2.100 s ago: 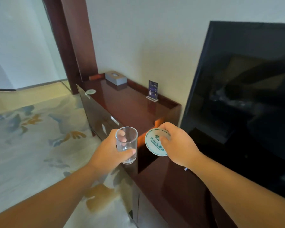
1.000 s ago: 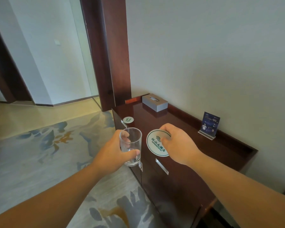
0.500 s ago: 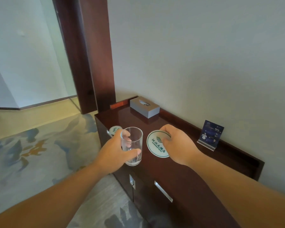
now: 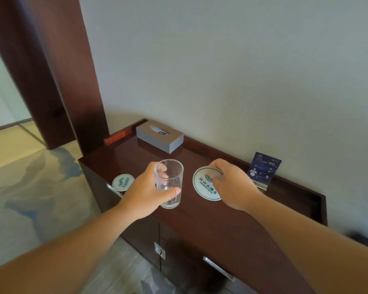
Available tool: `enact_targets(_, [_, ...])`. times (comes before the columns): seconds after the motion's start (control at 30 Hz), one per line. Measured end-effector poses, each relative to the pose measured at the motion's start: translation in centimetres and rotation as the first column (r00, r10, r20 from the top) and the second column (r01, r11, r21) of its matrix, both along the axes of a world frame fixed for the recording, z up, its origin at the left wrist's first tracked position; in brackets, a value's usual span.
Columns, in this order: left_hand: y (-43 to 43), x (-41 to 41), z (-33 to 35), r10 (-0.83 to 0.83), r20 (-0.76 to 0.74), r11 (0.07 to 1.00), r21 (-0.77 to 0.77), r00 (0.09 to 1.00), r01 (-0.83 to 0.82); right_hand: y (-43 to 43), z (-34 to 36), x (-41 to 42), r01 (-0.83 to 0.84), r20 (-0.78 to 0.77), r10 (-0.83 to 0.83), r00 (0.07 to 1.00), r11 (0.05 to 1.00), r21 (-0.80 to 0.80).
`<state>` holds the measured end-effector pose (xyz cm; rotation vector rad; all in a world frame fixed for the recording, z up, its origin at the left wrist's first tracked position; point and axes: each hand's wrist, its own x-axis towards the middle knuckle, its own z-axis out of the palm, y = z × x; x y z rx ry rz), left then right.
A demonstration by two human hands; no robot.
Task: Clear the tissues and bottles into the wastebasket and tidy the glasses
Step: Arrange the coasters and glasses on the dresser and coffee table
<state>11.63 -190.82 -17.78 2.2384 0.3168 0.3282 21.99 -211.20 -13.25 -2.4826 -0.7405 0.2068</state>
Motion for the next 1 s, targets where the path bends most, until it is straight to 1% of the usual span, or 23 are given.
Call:
enact_targets(0.07, [0.3, 2.0, -1.5, -0.035, -0.016, 0.999, -0.031, 0.999, 0.035, 0.1, -0.8, 1.8, 0.031, -0.018, -0.031, 0.999, 0.999, -0.014])
enact_targets(0.17, [0.6, 4.9, -3.1, -0.086, -0.064, 0.996, -0.037, 0.994, 0.084, 0.4, -1.8, 4.9, 0.070, -0.044, -0.071, 0.996, 0.997, -0.029])
enact_targets(0.33, [0.9, 9.5, -5.1, -0.150, -0.117, 0.988, -0.063, 0.982, 0.144, 1.0, -3.3, 9.8, 0.082, -0.086, -0.089, 0.992, 0.993, -0.084])
enact_targets(0.47, [1.3, 12.5, -6.8, -0.204, -0.150, 0.976, -0.105, 0.967, 0.189, 1.3, -4.4, 12.4, 0.121, -0.117, -0.134, 0.984, 0.986, -0.114])
enact_targets(0.63, [1.9, 15.1, -9.6, -0.325, -0.212, 0.945, -0.103, 0.922, 0.310, 2.0, -5.8, 14.4, 0.184, -0.150, -0.206, 0.967, 0.972, -0.148])
enact_targets(0.77, [2.8, 16.7, -12.5, -0.422, -0.257, 0.907, -0.112, 0.870, 0.406, 2.7, -6.9, 15.0, 0.273, -0.169, -0.299, 0.939, 0.948, -0.163])
enact_targets(0.87, [3.4, 17.5, -13.9, -0.476, -0.264, 0.879, -0.128, 0.839, 0.459, 3.3, -7.6, 15.1, 0.312, -0.189, -0.347, 0.919, 0.931, -0.192])
enact_targets(1.0, [3.8, 18.0, -15.0, -0.515, -0.250, 0.857, -0.164, 0.820, 0.489, 4.0, -8.2, 15.2, 0.359, -0.199, -0.399, 0.895, 0.910, -0.208])
